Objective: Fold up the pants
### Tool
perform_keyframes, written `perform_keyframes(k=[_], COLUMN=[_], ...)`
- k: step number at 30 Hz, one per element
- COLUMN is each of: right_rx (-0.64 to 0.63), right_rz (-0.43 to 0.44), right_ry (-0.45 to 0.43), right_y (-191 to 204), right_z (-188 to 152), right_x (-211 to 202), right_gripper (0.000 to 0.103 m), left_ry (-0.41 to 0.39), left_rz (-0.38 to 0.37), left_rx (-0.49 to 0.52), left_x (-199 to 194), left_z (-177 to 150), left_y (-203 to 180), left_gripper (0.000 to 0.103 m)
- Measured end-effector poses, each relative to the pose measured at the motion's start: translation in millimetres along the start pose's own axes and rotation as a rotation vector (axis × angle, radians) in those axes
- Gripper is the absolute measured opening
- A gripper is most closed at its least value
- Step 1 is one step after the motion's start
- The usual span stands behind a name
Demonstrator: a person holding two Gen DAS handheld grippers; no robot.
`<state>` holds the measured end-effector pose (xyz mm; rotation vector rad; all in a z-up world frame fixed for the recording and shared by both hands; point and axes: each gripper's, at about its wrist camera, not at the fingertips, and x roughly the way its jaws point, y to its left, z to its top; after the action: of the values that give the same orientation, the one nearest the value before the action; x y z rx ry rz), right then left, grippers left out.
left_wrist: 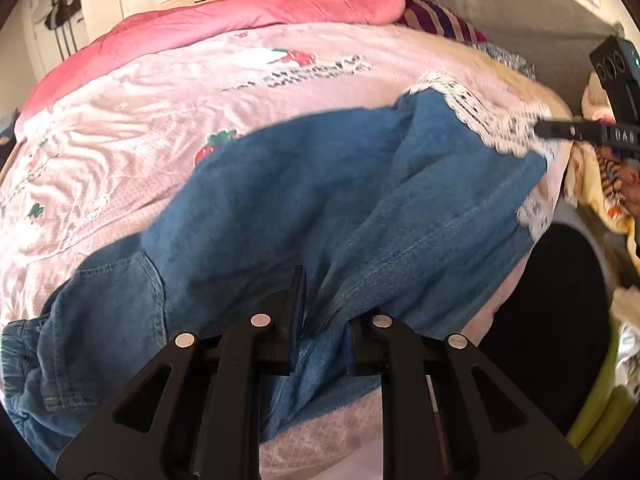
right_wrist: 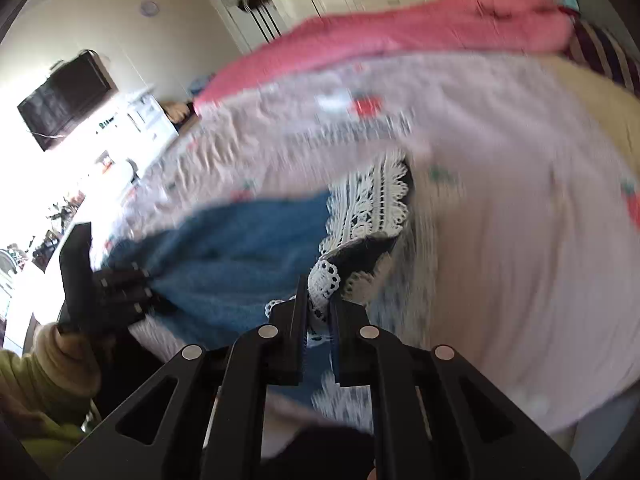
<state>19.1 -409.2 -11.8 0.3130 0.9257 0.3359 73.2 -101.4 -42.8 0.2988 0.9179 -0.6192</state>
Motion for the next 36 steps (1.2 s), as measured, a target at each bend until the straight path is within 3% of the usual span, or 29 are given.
perform_keyframes(k=[5,15,19,22,24,25,27,29,36], right_rx=[0.028,-0.091,-0.095,-0.095,-0.097,-0.096,-0.1,-0.116,-0.119], right_rz=[-0.036,-0.131,-0.088,-0.083,-0.096,-0.096,-0.093,-0.106,-0.12], right_ry=[0.025,0.075,0.069,0.082,0.091,0.099,0.101,0.106,0.171], right_y=[-8,0,2,2,1,-1,-4,-6,-15], right_z=[-28,-47,-47,-44,-43,-43,-44,-48,-63], right_x=[5,6,3,3,4,3,-1,-4,5], right_gripper=[0.009,0.015,0.039,0.039,0.026,0.014,0.012,0.009,0.01], left_ry=[0.018,0.013,0.01,0.007,0.009,0.013,0.021,0.022,0.046], left_rz=[0.0,0.009,0.008,0.006,0.01,0.014,0.02,0.029,0.036], left_rx=[0.017,0.049,0.063,0.069,0.073,0.076,0.081,0.084,0.073], left_x=[9,5,-2,-7,-8,-8,-7,-7,-5], left_z=[-7,-15,-17,-20,-21,-22,-23,-24,-35], left_y=[-7,-17,-20,-22,-23,-23,-25,-25,-14], left_gripper=[0.009,0.01,0.023,0.024,0.024,0.024,0.014,0.011,0.01])
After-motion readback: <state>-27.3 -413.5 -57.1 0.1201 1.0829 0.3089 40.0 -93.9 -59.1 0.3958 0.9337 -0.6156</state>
